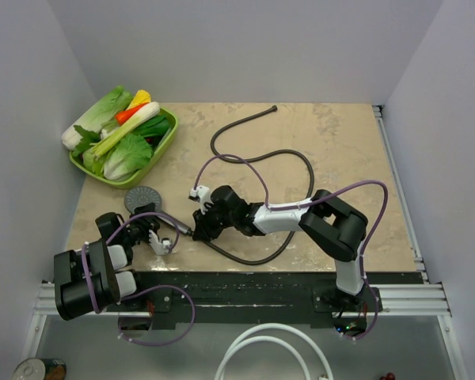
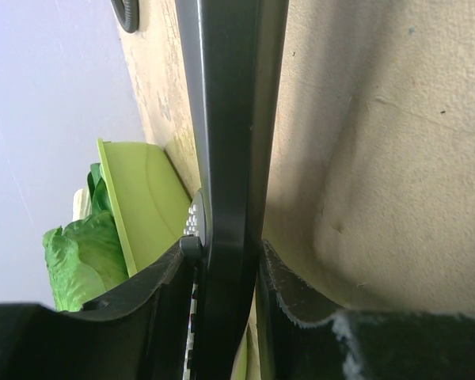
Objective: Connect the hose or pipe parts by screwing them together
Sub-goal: Install the bathroom fixture on the pipeline.
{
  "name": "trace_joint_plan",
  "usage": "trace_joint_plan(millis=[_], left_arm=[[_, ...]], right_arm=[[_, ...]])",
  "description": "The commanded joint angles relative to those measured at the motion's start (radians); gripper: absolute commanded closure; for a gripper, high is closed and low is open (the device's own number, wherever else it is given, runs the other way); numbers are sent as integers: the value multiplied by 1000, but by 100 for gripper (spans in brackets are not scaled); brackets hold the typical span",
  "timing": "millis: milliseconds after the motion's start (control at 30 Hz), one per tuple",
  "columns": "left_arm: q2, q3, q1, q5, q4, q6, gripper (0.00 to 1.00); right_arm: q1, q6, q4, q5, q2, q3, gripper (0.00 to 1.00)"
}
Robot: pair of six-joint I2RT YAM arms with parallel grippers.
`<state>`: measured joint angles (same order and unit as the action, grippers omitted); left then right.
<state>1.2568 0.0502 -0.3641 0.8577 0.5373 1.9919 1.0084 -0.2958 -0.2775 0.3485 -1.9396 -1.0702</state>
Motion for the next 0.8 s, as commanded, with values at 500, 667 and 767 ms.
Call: trace_joint_plan(millis=[500, 667, 767], left_arm=[[-4, -300, 4, 69, 35, 734, 100], [-5, -300, 5, 69, 35, 736, 100], [-7, -300, 5, 72, 36, 734, 100]], right_arm=[[-4, -88, -172, -29, 30, -30, 77], [-1, -115, -181, -42, 8, -50, 77], [6, -131, -184, -45, -10, -62, 77]])
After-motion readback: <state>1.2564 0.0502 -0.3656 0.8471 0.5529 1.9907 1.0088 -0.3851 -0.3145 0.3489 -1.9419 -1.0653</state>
